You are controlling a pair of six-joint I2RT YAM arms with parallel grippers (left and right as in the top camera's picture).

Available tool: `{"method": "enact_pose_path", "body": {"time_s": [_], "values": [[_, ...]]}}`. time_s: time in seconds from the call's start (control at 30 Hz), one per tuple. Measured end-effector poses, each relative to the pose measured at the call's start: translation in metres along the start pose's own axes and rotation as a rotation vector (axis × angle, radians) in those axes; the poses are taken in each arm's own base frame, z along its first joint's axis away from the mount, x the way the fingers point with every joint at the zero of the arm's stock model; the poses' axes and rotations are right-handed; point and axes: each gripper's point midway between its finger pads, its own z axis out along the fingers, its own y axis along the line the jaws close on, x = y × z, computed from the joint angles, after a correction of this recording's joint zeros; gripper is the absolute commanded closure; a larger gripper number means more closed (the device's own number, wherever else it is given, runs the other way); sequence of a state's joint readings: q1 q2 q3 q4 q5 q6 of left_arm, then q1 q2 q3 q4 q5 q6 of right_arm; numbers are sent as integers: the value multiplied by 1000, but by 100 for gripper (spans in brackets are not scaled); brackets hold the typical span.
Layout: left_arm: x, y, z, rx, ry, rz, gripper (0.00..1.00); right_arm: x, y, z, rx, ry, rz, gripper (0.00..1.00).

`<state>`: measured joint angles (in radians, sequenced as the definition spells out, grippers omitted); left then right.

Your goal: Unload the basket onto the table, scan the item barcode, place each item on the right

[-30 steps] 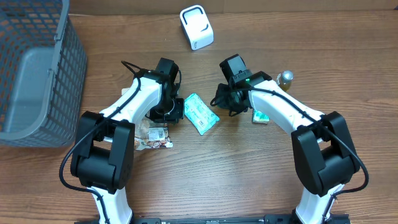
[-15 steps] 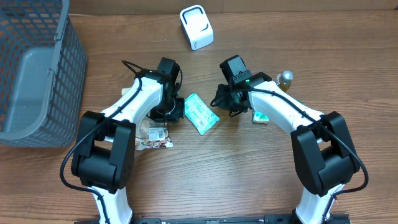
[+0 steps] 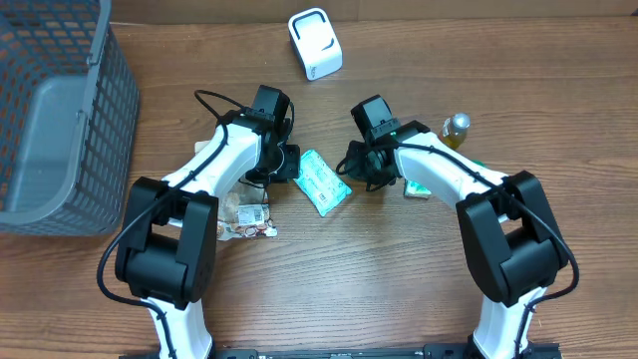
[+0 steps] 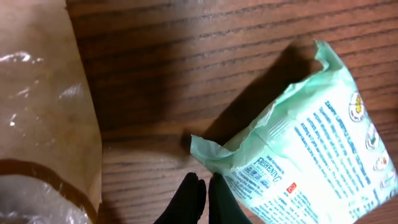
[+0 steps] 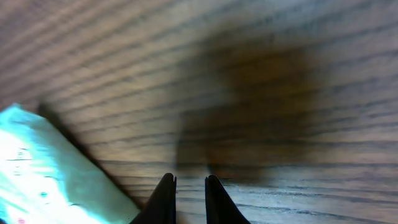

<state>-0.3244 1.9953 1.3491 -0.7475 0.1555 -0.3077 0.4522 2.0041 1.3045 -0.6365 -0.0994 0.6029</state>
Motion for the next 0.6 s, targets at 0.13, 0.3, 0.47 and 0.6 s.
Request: {"method": "enact_pose_path", "body": {"time_s": [0.13,0.3,0.47,0.6], "values": [[2,-1,11,-6,14,7,96,5,0,2,-7,23,5,88],[-11,-9,17,21,-27,21,96,13,1,3,-18,57,34,88],[-23,-19,20,72,-69,32,96,31,7,3,-55,137,47,87],[-29,-31,22,134,-85,41,96,58,18,2,-58,216,22,87]]}}
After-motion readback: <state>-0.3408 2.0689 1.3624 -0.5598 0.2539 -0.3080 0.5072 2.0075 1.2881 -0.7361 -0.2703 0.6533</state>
